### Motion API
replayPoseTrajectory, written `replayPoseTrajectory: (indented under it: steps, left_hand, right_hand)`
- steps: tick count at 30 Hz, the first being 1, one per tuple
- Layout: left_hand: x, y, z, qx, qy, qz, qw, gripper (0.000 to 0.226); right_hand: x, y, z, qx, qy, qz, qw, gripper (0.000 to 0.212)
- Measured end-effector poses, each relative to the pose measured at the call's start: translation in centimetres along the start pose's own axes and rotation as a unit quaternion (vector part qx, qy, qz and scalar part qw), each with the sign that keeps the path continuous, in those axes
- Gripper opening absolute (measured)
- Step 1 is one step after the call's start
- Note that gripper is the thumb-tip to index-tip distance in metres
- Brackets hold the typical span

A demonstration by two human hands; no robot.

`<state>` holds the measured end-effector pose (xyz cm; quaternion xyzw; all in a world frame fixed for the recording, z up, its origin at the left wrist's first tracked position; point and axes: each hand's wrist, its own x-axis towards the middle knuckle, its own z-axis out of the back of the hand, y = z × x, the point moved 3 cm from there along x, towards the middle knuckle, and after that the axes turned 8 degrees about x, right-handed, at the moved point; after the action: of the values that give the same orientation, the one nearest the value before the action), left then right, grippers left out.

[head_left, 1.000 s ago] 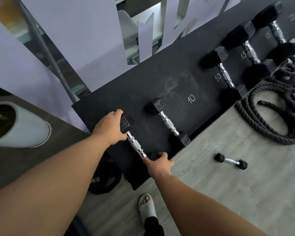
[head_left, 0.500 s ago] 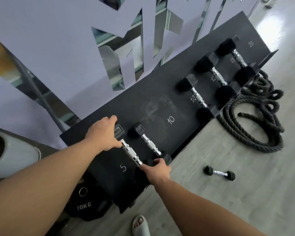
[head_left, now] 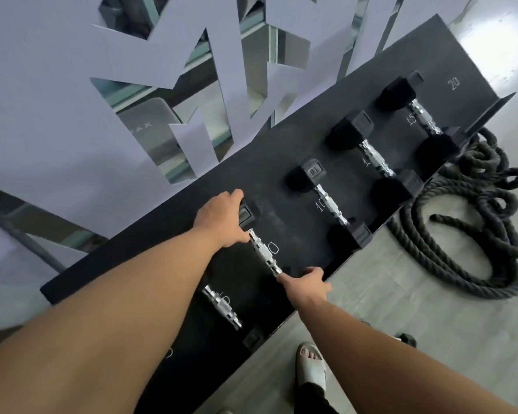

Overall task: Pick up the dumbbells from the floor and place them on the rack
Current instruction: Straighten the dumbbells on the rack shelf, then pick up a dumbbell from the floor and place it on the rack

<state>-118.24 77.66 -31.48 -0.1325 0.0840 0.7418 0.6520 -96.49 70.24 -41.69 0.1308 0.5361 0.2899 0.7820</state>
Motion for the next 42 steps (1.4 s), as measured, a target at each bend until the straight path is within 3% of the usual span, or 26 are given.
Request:
replayPoseTrajectory:
  steps: [11, 15, 19, 22, 25, 31, 42]
  left_hand:
    - [3.3, -2.2, -4.2, -0.014, 0.036, 0.019, 0.999, 0.080]
    - [3.0, -1.9, -2.9, -0.019, 0.081, 0.014, 0.996, 0.089]
    - [0.7, -1.2, -0.5, -0.019, 0.077, 0.007, 0.997, 0.081]
    - [-2.2, -0.5, 1.5, -0.025, 0.077, -0.007, 0.997, 0.066]
    - [-5.4, 0.1, 3.9, -0.039, 0.093, -0.020, 0.995, 0.055]
    - [-12.7, -0.5, 9.9, 0.005, 0.071, -0.102, 0.992, 0.037]
    - [-24.2, -10.5, 16.0, 0.071, 0.065, -0.229, 0.969, 0.046]
  right_hand:
    - [2.9, 0.8, 2.4, -0.016, -0.045, -0.060, 0.997, 0.080]
    - [2.7, 1.6, 3.2, -0.097, -0.045, 0.004, 0.994, 0.079]
    - [0.7, 5.3, 5.3, -0.274, -0.022, 0.171, 0.946, 0.059]
    - [-1.8, 8.3, 7.4, -0.393, 0.039, 0.221, 0.892, 0.058]
    - [-5.3, 10.3, 10.4, -0.479, 0.045, 0.243, 0.842, 0.059]
    - [-15.4, 10.2, 16.5, -0.471, -0.025, 0.267, 0.841, 0.046]
    - [-30.5, 1.2, 25.6, -0.450, -0.117, 0.267, 0.844, 0.036]
